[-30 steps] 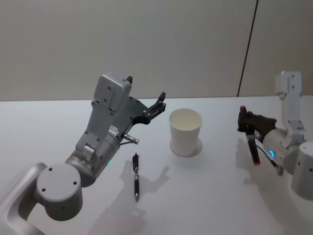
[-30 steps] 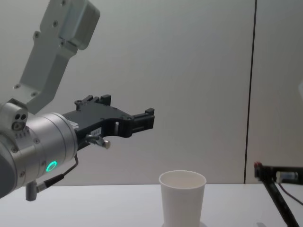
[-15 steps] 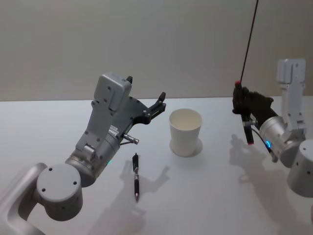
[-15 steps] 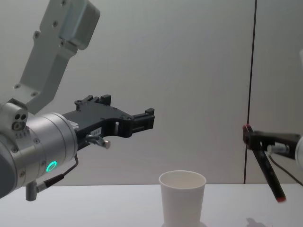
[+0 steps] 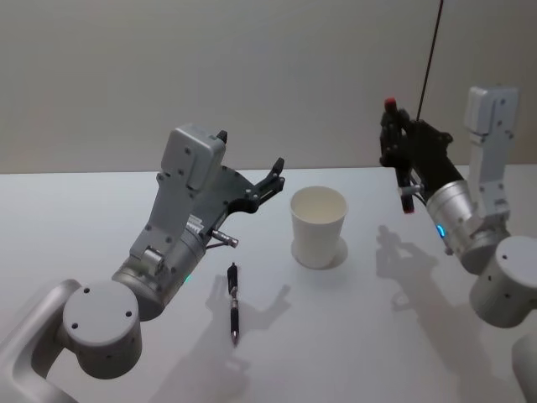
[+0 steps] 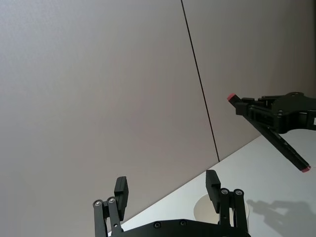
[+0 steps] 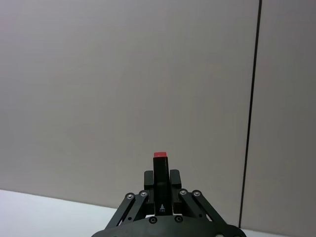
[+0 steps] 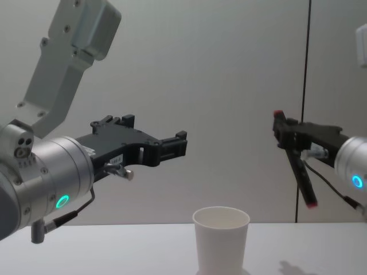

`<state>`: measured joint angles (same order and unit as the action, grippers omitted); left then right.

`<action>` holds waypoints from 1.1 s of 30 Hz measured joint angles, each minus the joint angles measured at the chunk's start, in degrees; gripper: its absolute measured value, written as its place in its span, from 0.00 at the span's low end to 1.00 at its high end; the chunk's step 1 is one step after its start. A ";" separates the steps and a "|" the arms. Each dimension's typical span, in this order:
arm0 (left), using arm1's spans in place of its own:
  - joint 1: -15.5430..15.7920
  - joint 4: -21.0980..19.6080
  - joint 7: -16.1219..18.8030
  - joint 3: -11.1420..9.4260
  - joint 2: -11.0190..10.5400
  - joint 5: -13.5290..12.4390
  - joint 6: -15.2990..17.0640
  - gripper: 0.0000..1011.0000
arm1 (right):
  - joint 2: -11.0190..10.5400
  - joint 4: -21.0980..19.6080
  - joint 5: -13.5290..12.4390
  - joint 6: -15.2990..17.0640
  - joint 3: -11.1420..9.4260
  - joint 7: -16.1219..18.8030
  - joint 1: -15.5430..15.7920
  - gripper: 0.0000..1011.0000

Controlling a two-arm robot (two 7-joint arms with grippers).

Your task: Place the pen into the pen holder.

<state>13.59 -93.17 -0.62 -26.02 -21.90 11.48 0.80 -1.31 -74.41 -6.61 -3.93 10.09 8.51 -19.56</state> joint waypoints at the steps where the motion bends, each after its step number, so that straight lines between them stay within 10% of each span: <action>1: 0.00 0.00 0.00 0.00 0.00 0.00 0.00 0.99 | 0.11 0.38 0.08 -0.90 0.07 0.17 -0.19 0.17; 33: 0.00 0.00 0.00 0.00 0.00 0.00 0.00 0.99 | 3.55 18.33 -0.15 -22.43 2.08 5.56 -7.45 0.17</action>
<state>13.59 -93.17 -0.62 -26.02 -21.90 11.48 0.79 2.24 -56.08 -6.76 -26.36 12.17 14.07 -27.01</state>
